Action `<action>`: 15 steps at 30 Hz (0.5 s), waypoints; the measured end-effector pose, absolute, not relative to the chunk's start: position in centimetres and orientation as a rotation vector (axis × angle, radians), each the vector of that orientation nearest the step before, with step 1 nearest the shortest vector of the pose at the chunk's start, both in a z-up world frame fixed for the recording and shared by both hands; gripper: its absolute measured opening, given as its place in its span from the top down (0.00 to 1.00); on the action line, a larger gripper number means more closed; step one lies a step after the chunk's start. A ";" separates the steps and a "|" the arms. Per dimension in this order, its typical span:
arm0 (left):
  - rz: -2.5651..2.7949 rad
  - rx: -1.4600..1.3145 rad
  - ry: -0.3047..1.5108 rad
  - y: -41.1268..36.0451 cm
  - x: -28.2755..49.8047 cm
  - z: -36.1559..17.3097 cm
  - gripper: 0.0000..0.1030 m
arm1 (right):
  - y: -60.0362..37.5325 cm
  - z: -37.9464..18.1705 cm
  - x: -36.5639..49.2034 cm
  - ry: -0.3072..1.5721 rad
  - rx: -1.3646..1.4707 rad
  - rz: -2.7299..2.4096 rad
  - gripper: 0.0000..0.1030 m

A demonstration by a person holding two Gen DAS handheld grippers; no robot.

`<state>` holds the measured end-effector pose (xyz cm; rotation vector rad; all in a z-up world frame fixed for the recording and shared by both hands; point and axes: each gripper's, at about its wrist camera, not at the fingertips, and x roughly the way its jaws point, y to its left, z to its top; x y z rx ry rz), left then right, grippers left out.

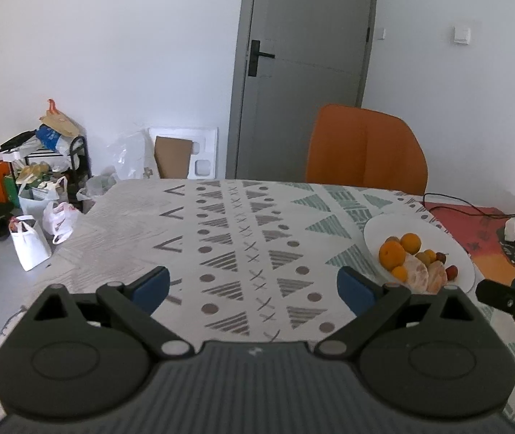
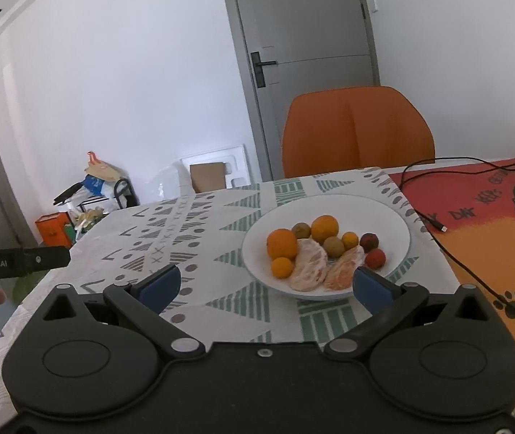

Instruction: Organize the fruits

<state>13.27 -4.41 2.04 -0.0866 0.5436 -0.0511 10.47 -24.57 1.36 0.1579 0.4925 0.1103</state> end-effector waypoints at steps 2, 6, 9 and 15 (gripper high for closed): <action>-0.043 -0.082 0.553 -4.0 12.8 2.1 0.05 | -24.2 1.6 10.1 0.488 0.154 0.118 0.00; -0.031 -0.078 0.552 -3.2 11.6 2.2 0.05 | -23.3 1.8 9.3 0.492 0.126 0.122 0.00; -0.022 -0.077 0.557 -2.6 10.8 2.3 0.05 | -22.7 1.9 8.8 0.497 0.122 0.148 0.00; -0.005 -0.071 0.569 -1.4 9.2 2.1 0.05 | -21.8 1.9 8.0 0.513 0.123 0.171 0.00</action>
